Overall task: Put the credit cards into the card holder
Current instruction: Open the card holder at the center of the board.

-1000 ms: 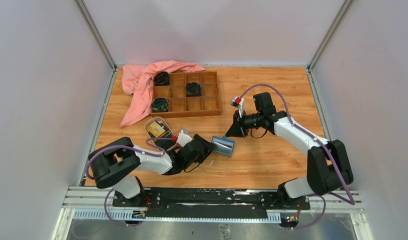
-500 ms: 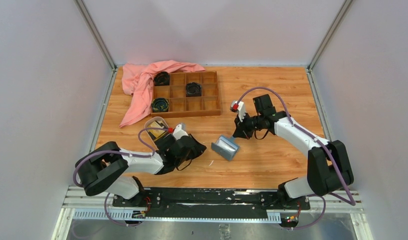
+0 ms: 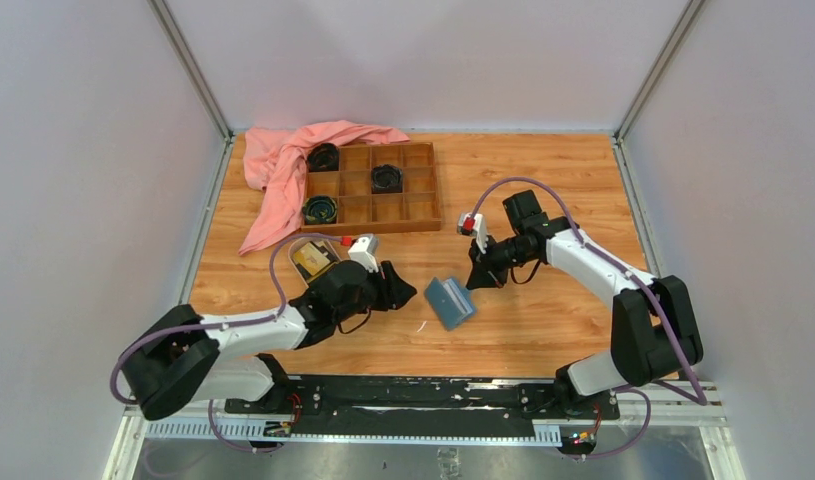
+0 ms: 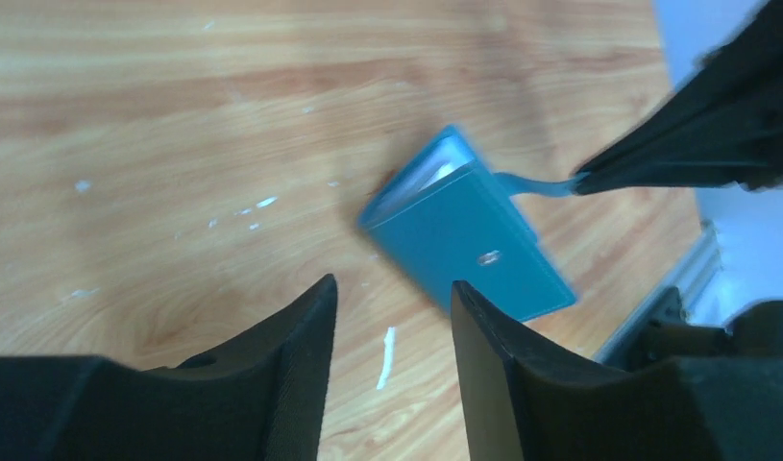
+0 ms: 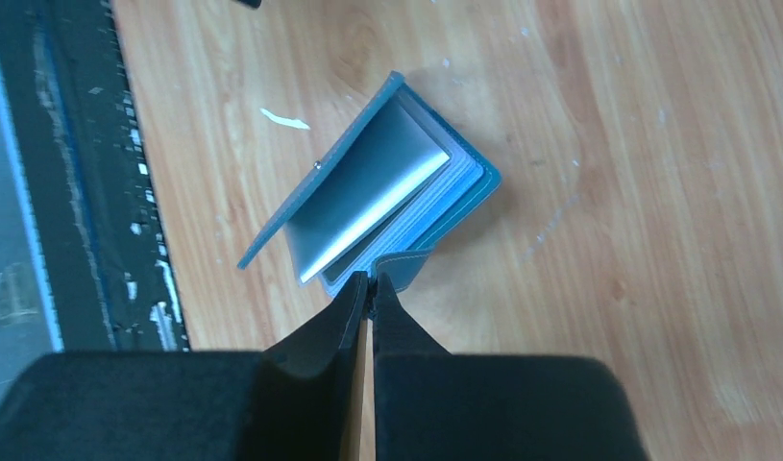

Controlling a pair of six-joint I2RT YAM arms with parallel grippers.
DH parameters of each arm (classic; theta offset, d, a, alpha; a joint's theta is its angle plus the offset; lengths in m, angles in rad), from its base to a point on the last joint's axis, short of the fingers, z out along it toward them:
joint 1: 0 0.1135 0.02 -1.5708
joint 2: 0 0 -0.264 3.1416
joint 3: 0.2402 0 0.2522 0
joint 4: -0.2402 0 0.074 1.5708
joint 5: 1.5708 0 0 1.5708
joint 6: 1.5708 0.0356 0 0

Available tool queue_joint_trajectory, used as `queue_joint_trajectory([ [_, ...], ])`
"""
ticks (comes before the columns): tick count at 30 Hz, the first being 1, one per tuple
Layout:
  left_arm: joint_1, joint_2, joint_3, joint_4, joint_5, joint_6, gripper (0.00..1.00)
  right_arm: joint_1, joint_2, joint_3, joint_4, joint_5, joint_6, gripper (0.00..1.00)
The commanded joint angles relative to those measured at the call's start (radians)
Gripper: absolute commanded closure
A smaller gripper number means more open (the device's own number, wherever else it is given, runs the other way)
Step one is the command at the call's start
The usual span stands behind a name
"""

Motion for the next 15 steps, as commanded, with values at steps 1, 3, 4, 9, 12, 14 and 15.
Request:
queue_joint_trajectory([
  [1, 0.004, -0.105, -0.005, 0.014, 0.093, -0.048, 0.40, -0.015, -0.010, 0.031, -0.053, -0.195, 0.017, 1.00],
  [3, 0.003, -0.122, 0.001, 0.015, 0.134, -0.101, 0.27, -0.015, -0.015, 0.032, -0.051, -0.248, 0.033, 1.00],
  [4, 0.002, -0.121, 0.006, 0.015, 0.152, -0.123, 0.25, -0.014, -0.015, 0.031, -0.049, -0.268, 0.039, 1.00],
  [9, -0.040, -0.058, 0.031, 0.013, 0.170, -0.222, 0.11, -0.012, -0.010, 0.026, -0.024, -0.284, 0.074, 1.00],
  [12, -0.088, -0.025, 0.019, 0.011, 0.106, -0.272, 0.07, -0.012, -0.011, 0.023, -0.010, -0.268, 0.089, 1.00],
  [14, -0.114, -0.006, 0.002, 0.010, 0.056, -0.301, 0.06, -0.012, -0.012, 0.019, 0.002, -0.255, 0.096, 1.00],
  [15, -0.121, 0.006, -0.002, 0.010, 0.034, -0.310, 0.07, -0.012, -0.010, 0.019, 0.005, -0.250, 0.100, 1.00],
])
